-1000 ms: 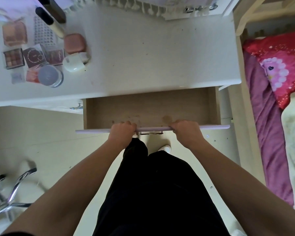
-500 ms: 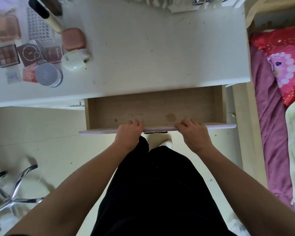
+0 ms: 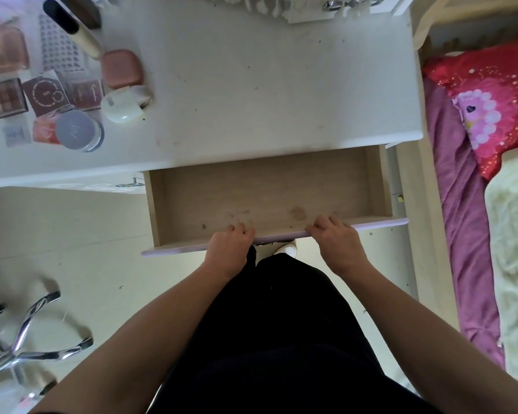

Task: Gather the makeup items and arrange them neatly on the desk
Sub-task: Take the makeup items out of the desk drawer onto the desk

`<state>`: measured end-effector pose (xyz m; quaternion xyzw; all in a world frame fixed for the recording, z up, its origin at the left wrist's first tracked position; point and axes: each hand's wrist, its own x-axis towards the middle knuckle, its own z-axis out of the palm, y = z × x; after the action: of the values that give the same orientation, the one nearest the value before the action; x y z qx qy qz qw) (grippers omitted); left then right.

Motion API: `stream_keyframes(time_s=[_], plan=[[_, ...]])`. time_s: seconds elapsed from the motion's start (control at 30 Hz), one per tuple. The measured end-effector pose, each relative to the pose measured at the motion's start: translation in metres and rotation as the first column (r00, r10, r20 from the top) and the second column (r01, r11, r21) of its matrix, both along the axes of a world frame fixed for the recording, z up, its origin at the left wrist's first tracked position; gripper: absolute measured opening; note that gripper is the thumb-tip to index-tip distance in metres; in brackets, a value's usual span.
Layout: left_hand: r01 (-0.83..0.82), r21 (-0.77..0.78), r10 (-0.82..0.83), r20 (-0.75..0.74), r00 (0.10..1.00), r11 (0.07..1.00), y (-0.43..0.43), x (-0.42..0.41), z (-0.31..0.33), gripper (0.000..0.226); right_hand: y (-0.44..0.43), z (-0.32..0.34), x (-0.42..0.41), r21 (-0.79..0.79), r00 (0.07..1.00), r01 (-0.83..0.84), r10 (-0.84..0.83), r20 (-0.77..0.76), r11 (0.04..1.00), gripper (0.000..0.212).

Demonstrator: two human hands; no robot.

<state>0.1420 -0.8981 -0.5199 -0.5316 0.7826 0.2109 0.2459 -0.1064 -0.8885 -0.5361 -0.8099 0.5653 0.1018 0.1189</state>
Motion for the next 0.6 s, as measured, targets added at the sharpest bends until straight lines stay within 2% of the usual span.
stream_keyframes(time_s=[0.17,0.3,0.43,0.53,0.6], plan=[[0.014,-0.009,-0.014,0.001,1.0,1.0,-0.005,0.006,0.001,0.031,-0.006,-0.001,-0.002,0.004,0.999,-0.044,0.044,-0.032,0.999,0.042],[0.031,-0.113,-0.027,0.041,0.999,0.993,-0.027,0.013,-0.002,0.034,-0.026,-0.001,0.008,-0.006,0.999,0.001,-0.001,-0.054,1.0,0.045],[0.013,-0.238,-0.017,-0.014,1.0,0.971,-0.051,0.02,-0.008,0.024,-0.053,-0.005,0.013,-0.048,0.998,0.025,-0.027,-0.05,0.999,0.046],[-0.004,-0.399,-0.024,-0.067,0.997,0.917,-0.064,0.021,-0.023,0.047,-0.075,-0.007,0.009,-0.134,0.997,0.046,-0.053,-0.05,0.99,0.05],[-0.035,-0.49,-0.004,-0.079,0.997,0.871,-0.078,0.023,-0.03,0.072,-0.091,-0.01,0.006,-0.208,0.997,0.032,-0.048,-0.068,0.978,0.067]])
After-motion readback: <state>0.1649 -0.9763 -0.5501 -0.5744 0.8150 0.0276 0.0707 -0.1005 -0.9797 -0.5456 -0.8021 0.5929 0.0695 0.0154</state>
